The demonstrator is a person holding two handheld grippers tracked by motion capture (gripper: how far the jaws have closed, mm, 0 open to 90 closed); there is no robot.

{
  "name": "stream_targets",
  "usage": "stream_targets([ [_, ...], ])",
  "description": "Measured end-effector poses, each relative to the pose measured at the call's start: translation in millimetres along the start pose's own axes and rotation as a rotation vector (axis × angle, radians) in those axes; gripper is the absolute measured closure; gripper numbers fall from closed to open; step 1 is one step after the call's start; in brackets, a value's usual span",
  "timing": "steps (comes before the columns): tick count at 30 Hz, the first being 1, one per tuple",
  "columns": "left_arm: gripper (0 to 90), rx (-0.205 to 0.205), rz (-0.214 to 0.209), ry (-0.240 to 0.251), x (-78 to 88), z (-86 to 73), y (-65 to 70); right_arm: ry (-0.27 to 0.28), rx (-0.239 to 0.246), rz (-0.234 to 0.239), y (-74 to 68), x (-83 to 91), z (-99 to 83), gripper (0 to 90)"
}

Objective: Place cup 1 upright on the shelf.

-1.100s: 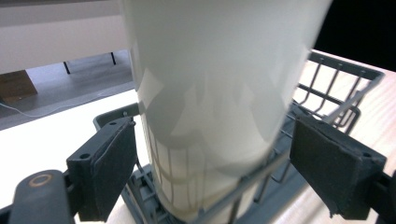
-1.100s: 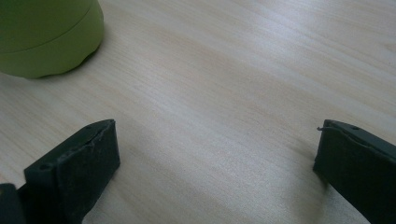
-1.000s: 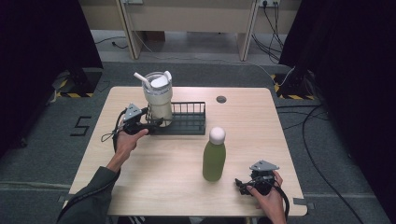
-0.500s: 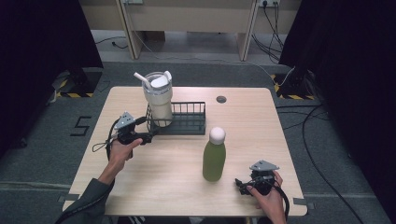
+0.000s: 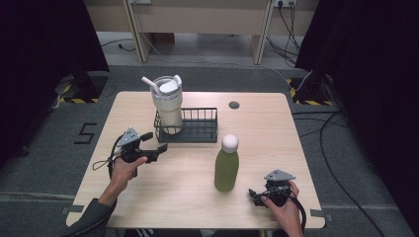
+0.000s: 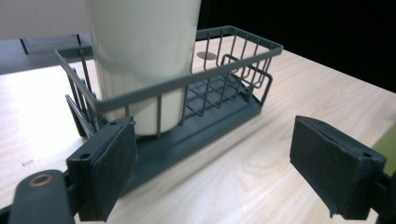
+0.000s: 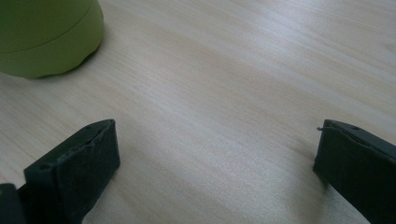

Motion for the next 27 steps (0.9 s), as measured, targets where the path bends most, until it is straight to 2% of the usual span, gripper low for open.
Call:
stream_targets([
  [16,14.8,0.052,-0.012,-0.017,18.3,-27.2,11.9,-0.002,-0.004,0.0,-0.2,-0.1,0.4,0.3],
  [22,14.8,0.042,-0.011,-0.07,23.3,-43.8,19.4,0.0,0.001,0.0,0.1,-0.4,0.6,0.3],
  [25,14.8,0.062,-0.011,-0.093,24.6,-52.5,22.9,0.0,0.001,0.0,0.1,-0.4,0.6,0.3],
  [26,14.8,0.058,-0.019,-0.126,24.3,-59.3,25.9,0.001,0.001,0.0,0.1,-0.5,0.7,0.3],
  [27,14.8,0.058,-0.019,-0.126,24.3,-59.3,25.9,0.001,0.001,0.0,0.1,-0.5,0.7,0.3],
])
Point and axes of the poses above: each handheld gripper's, and its own axes: x roughly backward along the jaws, z roughly out of its top, y roughly to its right, the point moved 7 cm from there along -x, roughly forward along the jaws, and after that the axes turned 15 degrees about -z, right-handed, at the moved point
